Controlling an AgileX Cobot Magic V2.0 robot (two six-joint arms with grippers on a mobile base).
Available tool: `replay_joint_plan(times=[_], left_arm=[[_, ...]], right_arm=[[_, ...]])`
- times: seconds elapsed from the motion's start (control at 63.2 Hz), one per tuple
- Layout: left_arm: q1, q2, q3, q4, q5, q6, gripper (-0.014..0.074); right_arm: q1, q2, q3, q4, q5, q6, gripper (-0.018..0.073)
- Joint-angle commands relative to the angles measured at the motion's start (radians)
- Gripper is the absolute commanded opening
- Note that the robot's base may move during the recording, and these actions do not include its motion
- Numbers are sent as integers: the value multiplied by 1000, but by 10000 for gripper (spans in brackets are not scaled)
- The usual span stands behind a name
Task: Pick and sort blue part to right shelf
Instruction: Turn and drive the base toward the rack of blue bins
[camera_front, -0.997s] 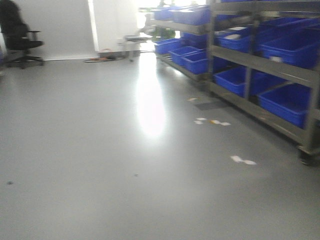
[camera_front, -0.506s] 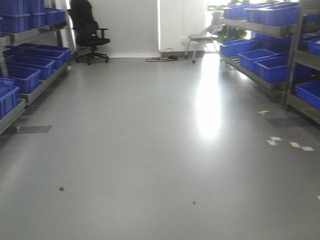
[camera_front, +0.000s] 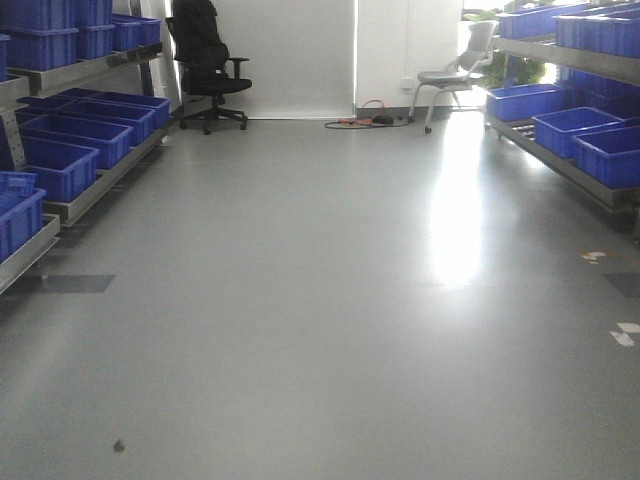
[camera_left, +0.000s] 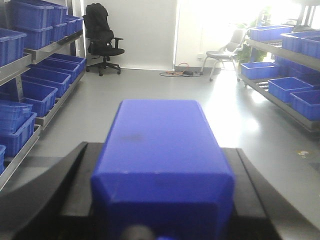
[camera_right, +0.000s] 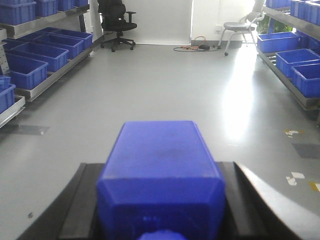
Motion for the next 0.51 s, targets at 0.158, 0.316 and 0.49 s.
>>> replay_joint_plan(times=[0.158,0.316,0.49], left_arm=[[1,14,-30,-6,-94,0,281],[1,14,-30,-6,-94,0,281],[1,14,-30,-6,-94,0,281]], right_arm=[[-5,11,-28,-9,-95,-5,447],[-5,11,-28,-9,-95,-5,447],[-5,11,-28,-9,-95,-5,447]])
